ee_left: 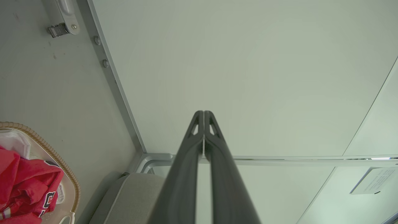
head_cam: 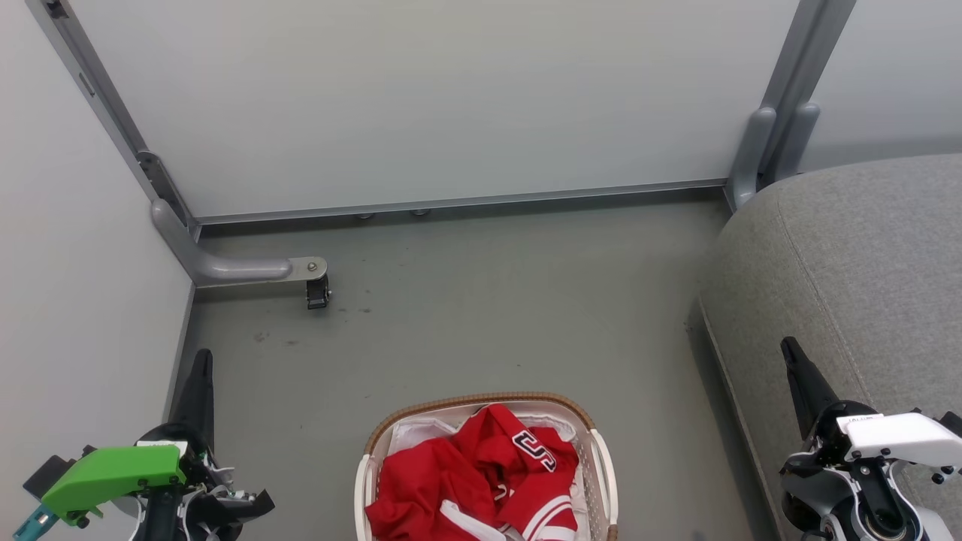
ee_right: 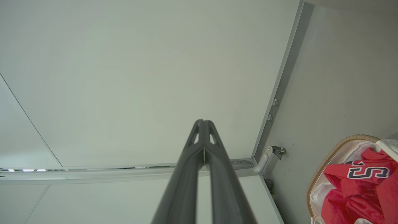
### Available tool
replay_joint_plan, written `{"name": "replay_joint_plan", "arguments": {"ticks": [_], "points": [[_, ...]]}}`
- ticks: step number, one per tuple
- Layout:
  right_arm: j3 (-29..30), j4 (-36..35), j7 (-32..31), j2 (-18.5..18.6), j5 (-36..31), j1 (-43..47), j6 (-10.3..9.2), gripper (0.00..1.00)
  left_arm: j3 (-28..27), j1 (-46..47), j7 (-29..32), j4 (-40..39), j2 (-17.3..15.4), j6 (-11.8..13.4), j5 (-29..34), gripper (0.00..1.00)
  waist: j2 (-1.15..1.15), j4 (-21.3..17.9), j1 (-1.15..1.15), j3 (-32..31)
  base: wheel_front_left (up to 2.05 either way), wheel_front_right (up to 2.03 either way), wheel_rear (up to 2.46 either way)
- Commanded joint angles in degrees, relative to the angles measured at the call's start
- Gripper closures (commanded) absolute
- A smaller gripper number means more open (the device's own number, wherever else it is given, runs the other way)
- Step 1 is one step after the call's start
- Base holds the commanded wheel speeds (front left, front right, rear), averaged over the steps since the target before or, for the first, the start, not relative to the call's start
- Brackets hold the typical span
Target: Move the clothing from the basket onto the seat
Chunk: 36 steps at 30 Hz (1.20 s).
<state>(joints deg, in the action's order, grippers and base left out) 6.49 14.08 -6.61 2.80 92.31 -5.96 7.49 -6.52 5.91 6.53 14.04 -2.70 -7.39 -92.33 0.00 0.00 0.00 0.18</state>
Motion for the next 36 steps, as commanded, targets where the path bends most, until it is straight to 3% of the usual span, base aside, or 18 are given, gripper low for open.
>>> {"name": "replay_joint_plan", "arguments": {"ticks": [1,36], "points": [[0.1,-0.21,-0.03,0.16,0.21,-0.49,0.0,1.0,-0.09,0.69,0.17,-0.07,-0.36,-0.25,-0.2,1.0,0.0,0.0,0.0,0.0,0.0,0.0,0.0],[0.1,-0.21,-0.03,0.16,0.21,-0.49,0.0,1.0,-0.09,0.69,0.17,-0.07,-0.36,-0.25,-0.19,1.0,0.0,0.0,0.0,0.0,0.0,0.0,0.0]]}}
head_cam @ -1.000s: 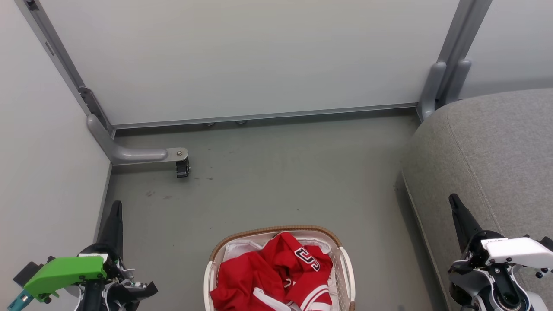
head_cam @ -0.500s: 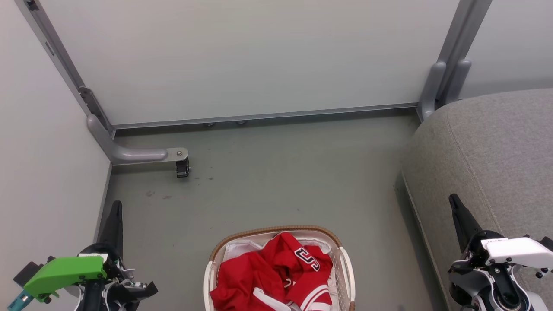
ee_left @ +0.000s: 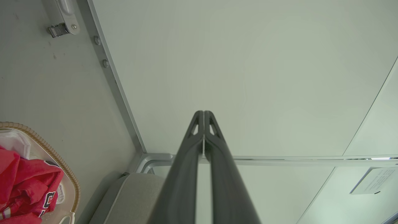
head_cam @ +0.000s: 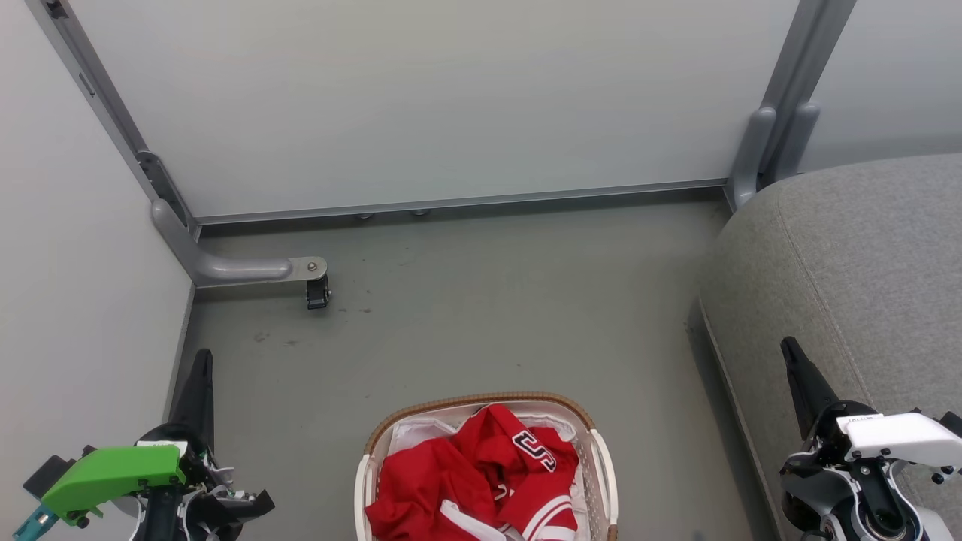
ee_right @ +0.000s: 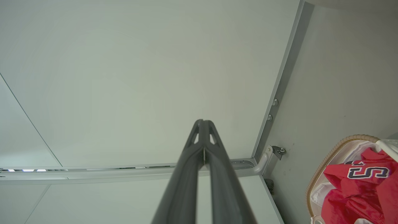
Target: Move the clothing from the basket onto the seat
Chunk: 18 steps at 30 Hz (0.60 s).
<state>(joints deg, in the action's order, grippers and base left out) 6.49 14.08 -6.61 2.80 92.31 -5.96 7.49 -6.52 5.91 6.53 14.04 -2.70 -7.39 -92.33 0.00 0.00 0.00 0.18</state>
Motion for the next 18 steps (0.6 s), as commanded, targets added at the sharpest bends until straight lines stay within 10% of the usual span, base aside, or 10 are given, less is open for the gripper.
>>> {"name": "replay_joint_plan", "arguments": {"ticks": [1,18], "points": [[0.1,-0.21,-0.03,0.16,0.21,-0.49,0.0,1.0,-0.09,0.69,0.17,-0.07,-0.36,-0.25,-0.19,1.0,0.0,0.0,0.0,0.0,0.0,0.0,0.0],[0.1,-0.21,-0.03,0.16,0.21,-0.49,0.0,1.0,-0.09,0.69,0.17,-0.07,-0.36,-0.25,-0.19,1.0,0.0,0.0,0.0,0.0,0.0,0.0,0.0]]}}
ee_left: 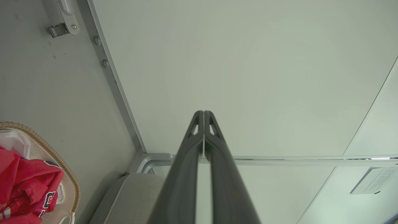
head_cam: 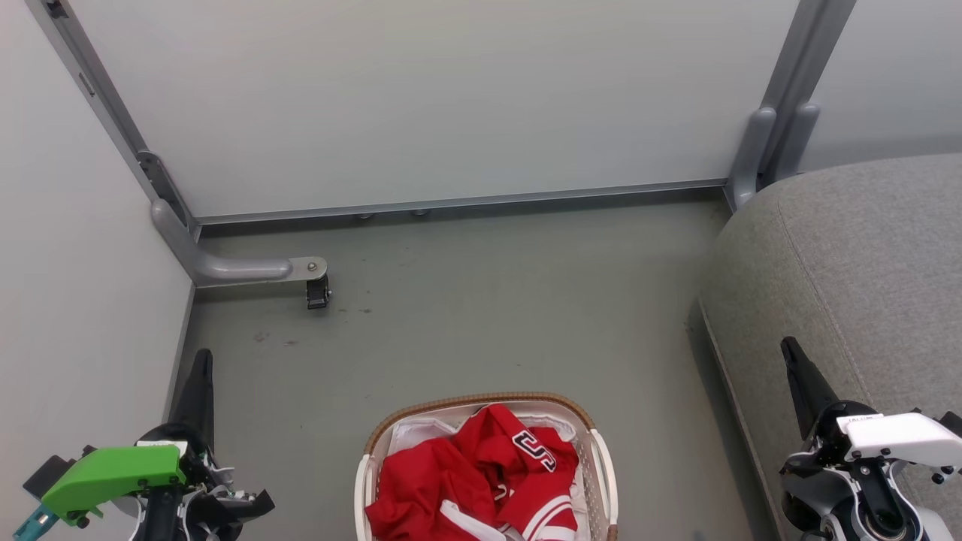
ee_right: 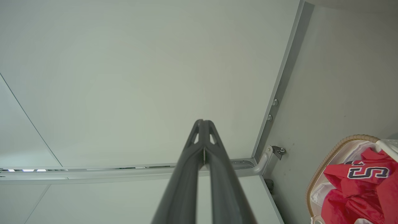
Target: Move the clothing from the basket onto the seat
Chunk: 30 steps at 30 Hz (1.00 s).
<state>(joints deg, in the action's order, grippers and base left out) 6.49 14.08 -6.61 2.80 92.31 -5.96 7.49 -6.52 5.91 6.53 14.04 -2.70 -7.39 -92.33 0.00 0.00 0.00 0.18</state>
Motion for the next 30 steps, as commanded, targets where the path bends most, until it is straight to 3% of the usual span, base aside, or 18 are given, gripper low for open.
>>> {"name": "replay_joint_plan", "arguments": {"ticks": [1,15,16,24,30], "points": [[0.1,-0.21,-0.03,0.16,0.21,-0.49,0.0,1.0,-0.09,0.69,0.17,-0.07,-0.36,-0.25,-0.19,1.0,0.0,0.0,0.0,0.0,0.0,0.0,0.0],[0.1,-0.21,-0.03,0.16,0.21,-0.49,0.0,1.0,-0.09,0.69,0.17,-0.07,-0.36,-0.25,-0.19,1.0,0.0,0.0,0.0,0.0,0.0,0.0,0.0],[-0.01,0.16,0.0,-0.04,-0.01,0.09,0.0,0.0,0.02,-0.06,-0.02,0.17,0.04,0.01,0.01,0.0,0.0,0.0,0.0,0.0,0.0,0.0,0.0],[-0.82,0.7,1.47,0.03,-1.63,1.17,-0.01,0.0,0.48,-1.14,-1.45,1.6,0.1,0.0,1.05,0.0,0.0,0.05,0.0,0.07,0.0,0.0,0.0],[-1.75,0.29,3.2,1.05,-6.26,0.78,-0.01,0.0,0.8,-1.06,-3.21,1.89,-0.65,-0.01,6.55,0.0,0.0,0.16,0.0,0.17,0.0,0.0,0.0]]}}
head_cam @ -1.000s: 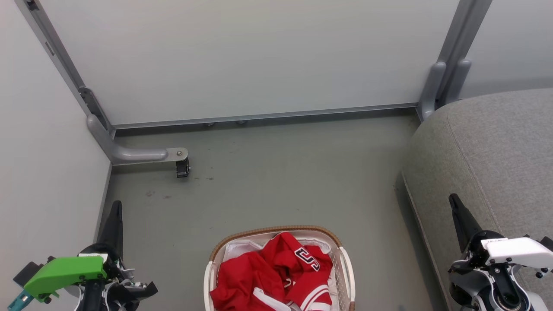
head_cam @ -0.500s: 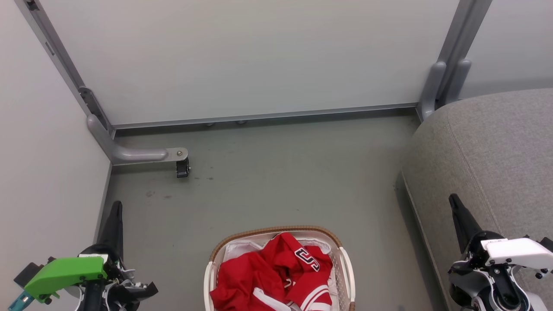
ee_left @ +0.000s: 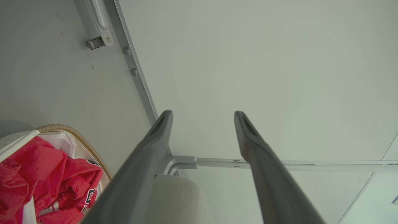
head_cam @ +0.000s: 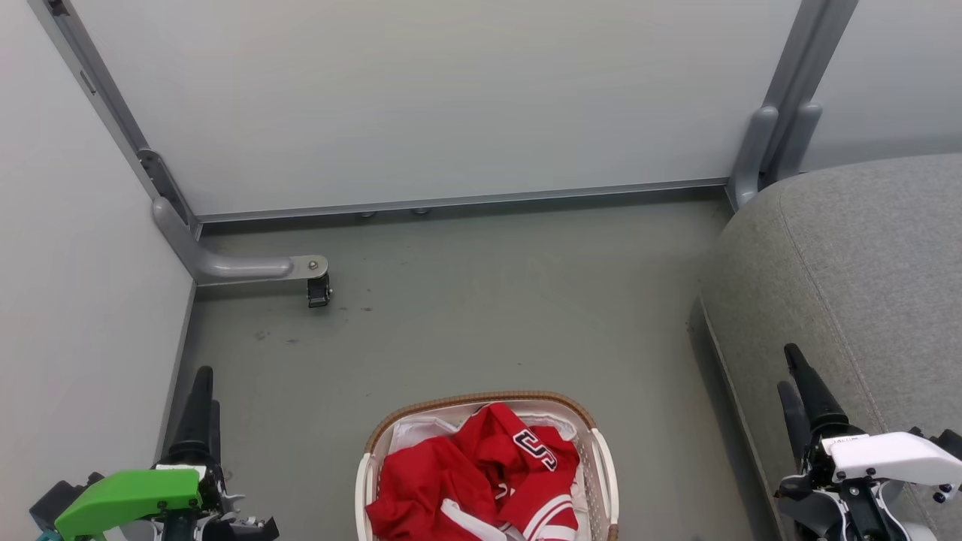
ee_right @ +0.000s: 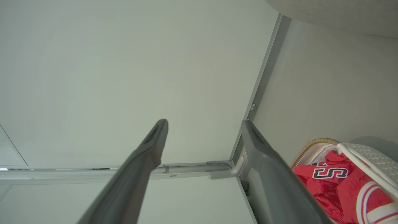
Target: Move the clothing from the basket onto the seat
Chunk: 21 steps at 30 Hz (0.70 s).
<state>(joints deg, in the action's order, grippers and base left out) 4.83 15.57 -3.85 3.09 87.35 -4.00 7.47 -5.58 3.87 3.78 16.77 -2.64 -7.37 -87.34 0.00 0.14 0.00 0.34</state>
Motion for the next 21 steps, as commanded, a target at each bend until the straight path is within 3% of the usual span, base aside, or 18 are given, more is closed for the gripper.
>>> {"name": "replay_joint_plan", "arguments": {"ticks": [1,21], "points": [[-0.17,-1.34,0.73,0.84,-2.57,-1.24,0.01,0.0,-0.45,1.03,-0.76,-0.91,-0.63,-0.03,3.1,0.0,0.0,0.05,0.0,0.04,0.0,0.0,0.0],[-2.07,-3.55,5.55,1.64,-25.15,-1.94,0.02,0.0,1.08,0.95,-5.56,-2.08,-1.27,-0.05,29.25,0.0,0.0,0.58,0.0,0.67,0.0,0.0,0.0]]}}
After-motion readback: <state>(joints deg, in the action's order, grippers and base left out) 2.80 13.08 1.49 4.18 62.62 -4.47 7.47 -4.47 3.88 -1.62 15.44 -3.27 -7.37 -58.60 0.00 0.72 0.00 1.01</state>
